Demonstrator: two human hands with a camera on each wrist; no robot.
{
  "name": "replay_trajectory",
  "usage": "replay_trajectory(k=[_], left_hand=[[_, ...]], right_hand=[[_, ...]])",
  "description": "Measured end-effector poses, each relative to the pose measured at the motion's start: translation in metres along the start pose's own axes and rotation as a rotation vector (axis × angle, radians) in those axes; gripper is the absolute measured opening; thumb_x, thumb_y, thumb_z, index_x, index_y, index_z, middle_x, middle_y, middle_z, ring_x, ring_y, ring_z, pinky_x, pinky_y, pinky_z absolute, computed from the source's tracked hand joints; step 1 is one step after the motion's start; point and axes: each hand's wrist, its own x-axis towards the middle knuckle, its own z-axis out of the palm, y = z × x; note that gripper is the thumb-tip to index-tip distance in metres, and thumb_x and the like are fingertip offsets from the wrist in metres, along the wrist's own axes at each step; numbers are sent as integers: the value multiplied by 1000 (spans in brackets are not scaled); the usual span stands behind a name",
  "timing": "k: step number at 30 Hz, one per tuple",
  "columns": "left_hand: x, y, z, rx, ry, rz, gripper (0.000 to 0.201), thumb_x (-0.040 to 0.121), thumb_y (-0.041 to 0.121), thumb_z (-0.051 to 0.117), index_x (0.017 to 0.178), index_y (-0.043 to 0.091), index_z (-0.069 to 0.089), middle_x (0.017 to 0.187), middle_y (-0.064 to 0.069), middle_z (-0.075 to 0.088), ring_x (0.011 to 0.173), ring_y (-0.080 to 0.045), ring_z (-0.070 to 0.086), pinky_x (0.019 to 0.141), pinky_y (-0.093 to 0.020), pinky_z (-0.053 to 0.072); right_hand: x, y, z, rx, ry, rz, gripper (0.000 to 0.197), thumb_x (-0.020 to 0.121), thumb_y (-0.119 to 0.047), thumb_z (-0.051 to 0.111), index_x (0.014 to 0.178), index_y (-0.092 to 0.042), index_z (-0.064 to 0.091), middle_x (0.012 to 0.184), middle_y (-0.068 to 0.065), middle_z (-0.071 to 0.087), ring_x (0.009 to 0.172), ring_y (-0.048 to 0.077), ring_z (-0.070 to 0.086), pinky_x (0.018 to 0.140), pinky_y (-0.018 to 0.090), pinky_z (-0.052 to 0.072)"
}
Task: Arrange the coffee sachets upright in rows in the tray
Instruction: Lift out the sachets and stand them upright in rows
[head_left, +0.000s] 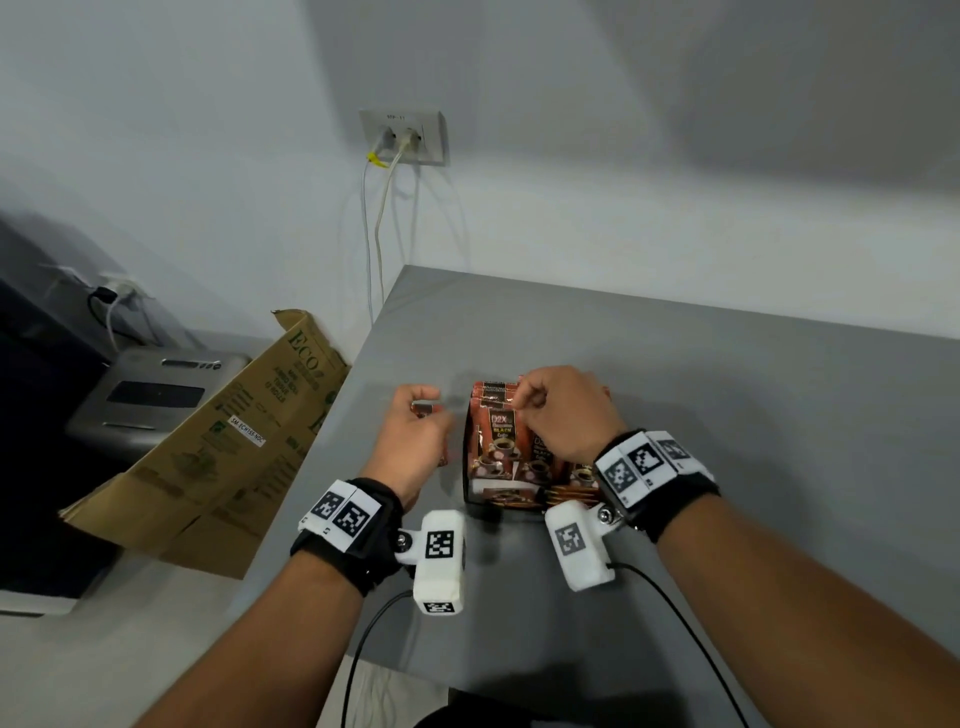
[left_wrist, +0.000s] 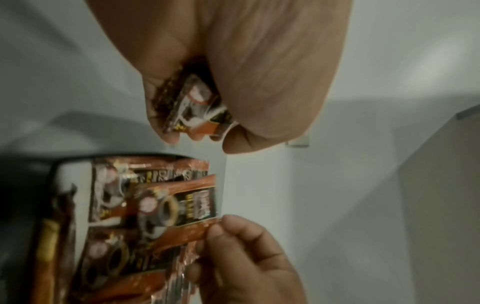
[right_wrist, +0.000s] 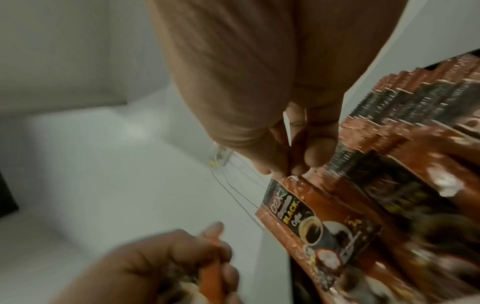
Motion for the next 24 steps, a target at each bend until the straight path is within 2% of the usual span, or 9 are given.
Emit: replay_trajectory(k=[5,9,11,14,16,18,21,22,24], left_hand=[[-4,-10,-15,20,-2,-36,36,88,-6,50,116,16,53,91,-10,60,65,-18,53,61,-33,47],[-7,-14,-18,-12,-18,-60,40,84,-10,55,115,16,52,95,-9,65,70,-17,62,55,-27,50],[-7,-16,-18,-16,-40,-62,42,82,-11,59,113,17,52,98,-11,68,74,-21,67,57,-31,53],[-6,-18,-18,8,-58,-44,46,79,-13,63,112,18,51,93,-12,69,71,-23,68,58,-34,54],[-8,-16,-17,13,-89,-15,47,79,-13,66,113,16,51,87,-14,69,67,-22,66,56,-30,53],[-11,-12,-12,-5,-147,27,47,80,-14,67,115,12,51,76,-12,70,61,-20,65,53,-25,50],[-13,-4,-3,-11,-249,73,47,80,-14,69,112,15,52,68,-3,68,53,-12,59,50,-22,47],[-12,-2,1,-10,-257,79,47,80,-14,70,111,16,52,70,-3,68,53,-11,59,50,-22,47],[-9,1,3,-44,-201,59,45,81,-11,71,112,15,52,81,-7,68,59,-14,63,54,-25,52]], right_hand=[[2,-2,21,-115,-157,8,31,90,-2,62,72,-26,67,83,-13,64,77,11,68,75,29,60],[7,-4,29,-178,-152,8,32,89,0,61,68,-25,65,82,-13,62,83,8,65,80,26,57],[8,-3,32,-192,-156,16,31,88,0,61,69,-24,65,85,-10,65,83,9,65,78,24,56],[8,-1,30,-199,-143,34,25,89,-4,62,74,-23,68,89,-7,69,83,11,66,77,26,56],[2,-4,23,-147,-110,35,15,90,-9,62,85,-19,72,91,-8,69,84,10,65,76,22,53],[-5,-12,14,22,-122,22,11,89,-15,64,93,-18,73,88,-8,70,78,9,66,72,19,52],[-14,-28,5,224,-215,-16,10,85,-14,70,90,-21,74,77,-5,75,61,12,69,63,27,58],[-12,-29,2,213,-199,-30,11,83,-12,71,86,-22,75,74,-5,74,60,7,67,63,24,56],[-5,-26,-1,166,-129,-31,14,83,-10,72,82,-24,74,71,-8,73,59,-4,64,62,11,47]])
